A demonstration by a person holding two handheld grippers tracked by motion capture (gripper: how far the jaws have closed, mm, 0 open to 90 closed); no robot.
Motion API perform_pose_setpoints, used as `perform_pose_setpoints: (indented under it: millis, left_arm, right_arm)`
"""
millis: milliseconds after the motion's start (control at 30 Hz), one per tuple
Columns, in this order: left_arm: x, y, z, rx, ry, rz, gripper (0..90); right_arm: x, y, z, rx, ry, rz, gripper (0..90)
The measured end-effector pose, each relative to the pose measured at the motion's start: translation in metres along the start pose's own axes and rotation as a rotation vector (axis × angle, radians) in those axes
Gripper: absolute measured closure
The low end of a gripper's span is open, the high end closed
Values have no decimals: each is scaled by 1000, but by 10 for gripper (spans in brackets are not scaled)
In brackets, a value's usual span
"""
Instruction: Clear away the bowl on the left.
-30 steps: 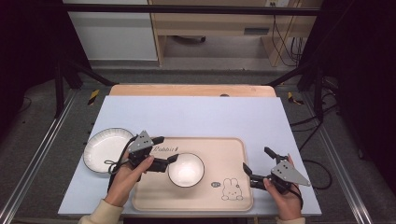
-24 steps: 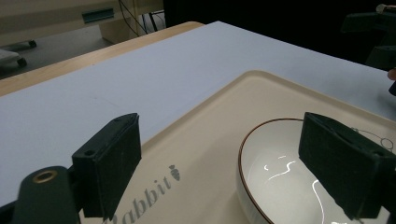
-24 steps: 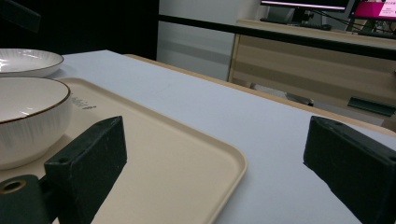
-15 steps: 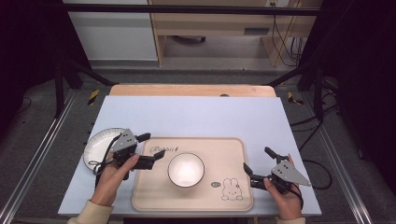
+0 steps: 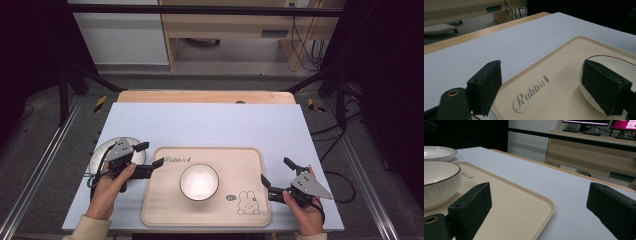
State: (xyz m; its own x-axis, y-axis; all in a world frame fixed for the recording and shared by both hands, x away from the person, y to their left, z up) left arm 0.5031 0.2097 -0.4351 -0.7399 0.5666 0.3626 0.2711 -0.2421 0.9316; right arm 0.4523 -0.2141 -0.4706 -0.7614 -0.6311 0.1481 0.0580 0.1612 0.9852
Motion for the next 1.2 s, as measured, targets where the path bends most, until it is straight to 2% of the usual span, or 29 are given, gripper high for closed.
perform_pose_setpoints:
  millis: [100, 333, 600, 867, 967, 1200]
  left_arm:
    - [4, -1, 4, -3, 1, -1, 148]
    - [11, -7, 11, -2, -26, 5, 99]
    - [19, -16, 19, -8, -33, -11, 67]
    - [28, -30, 26, 41, -30, -59, 65]
    - [32, -34, 32, 67, -15, -71, 65]
    - [35, -38, 36, 76, -13, -87, 65]
  right_arm:
    - [0, 0, 0, 1, 1, 0, 62]
    - [0, 0, 0, 2, 1, 0, 62]
    - [0, 0, 1, 3, 2, 1, 62]
    - [0, 0, 1, 2, 3, 1, 62]
    - [0, 0, 1, 4, 4, 2, 62]
    - [-1, 0, 1, 3, 5, 3, 62]
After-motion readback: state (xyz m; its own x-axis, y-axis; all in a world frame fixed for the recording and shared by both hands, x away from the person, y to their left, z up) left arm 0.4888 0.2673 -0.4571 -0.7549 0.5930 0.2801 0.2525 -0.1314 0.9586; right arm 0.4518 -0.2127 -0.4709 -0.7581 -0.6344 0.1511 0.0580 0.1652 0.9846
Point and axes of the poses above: each handheld gripper's, and its own axes: x roughly backward along the jaws, y roughly out of its top, z roughly to its left, the point moved 6 cm from there along -x, roughly forward along the jaws, and after that the axes turned 9 degrees about y, right-handed, at the moved point
